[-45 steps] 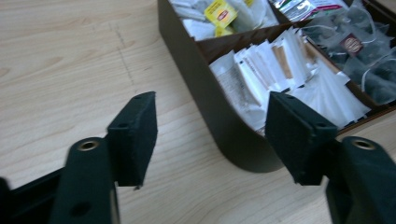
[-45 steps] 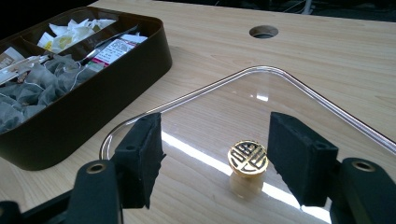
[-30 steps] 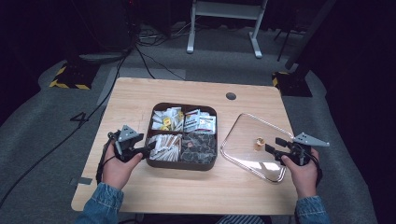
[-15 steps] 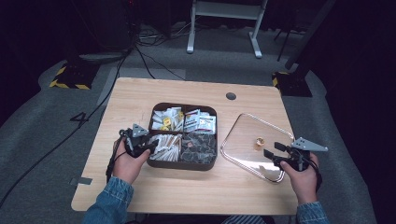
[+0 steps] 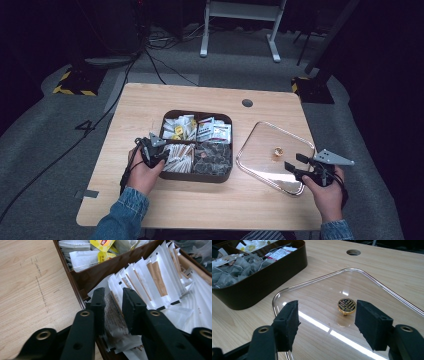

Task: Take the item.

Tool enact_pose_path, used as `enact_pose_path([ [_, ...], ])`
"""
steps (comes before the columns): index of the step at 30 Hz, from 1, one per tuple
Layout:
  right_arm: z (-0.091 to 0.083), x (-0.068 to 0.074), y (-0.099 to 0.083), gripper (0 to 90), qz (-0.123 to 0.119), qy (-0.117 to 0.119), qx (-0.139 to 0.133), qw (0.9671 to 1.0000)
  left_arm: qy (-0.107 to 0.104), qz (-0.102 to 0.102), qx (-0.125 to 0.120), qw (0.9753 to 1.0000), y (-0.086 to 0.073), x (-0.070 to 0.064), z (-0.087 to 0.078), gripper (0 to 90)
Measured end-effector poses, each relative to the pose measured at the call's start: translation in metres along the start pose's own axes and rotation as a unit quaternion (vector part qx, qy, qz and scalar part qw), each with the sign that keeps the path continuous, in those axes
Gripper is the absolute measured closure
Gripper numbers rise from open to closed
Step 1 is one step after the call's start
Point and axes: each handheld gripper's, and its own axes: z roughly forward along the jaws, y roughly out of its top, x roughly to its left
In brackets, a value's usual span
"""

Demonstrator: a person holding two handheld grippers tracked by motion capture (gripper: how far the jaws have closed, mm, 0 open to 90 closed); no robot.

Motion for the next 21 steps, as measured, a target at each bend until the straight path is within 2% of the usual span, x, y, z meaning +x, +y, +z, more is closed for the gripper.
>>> enact_pose_path([
  [7, -0.0016, 0.0033, 0.0018, 36.4, -0.013, 0.003, -0.005, 0.9999, 0.005, 0.003, 0.013, 0.9999, 0.0007, -0.0005, 0.0024, 76.7],
  [14, -0.0019, 0.0043, 0.0018, 36.4, -0.012, 0.006, -0.005, 0.9999, 0.0, 0.005, 0.032, 0.9995, 0.0011, 0.0001, 0.0041, 80.8],
  [16, -0.0019, 0.0043, 0.0018, 36.4, -0.012, 0.006, -0.005, 0.9999, 0.001, 0.007, 0.029, 0.9995, 0.0008, 0.0007, 0.0043, 81.7],
  [17, -0.002, 0.0036, 0.0016, 36.4, -0.011, 0.006, -0.006, 0.9999, 0.003, 0.006, 0.027, 0.9996, 0.0004, 0.0015, 0.0044, 85.1],
  [21, -0.0024, 0.0028, 0.001, 36.4, -0.009, 0.005, -0.004, 0.9999, -0.01, -0.003, 0.023, 0.9997, -0.0004, 0.0041, 0.0044, 89.1],
])
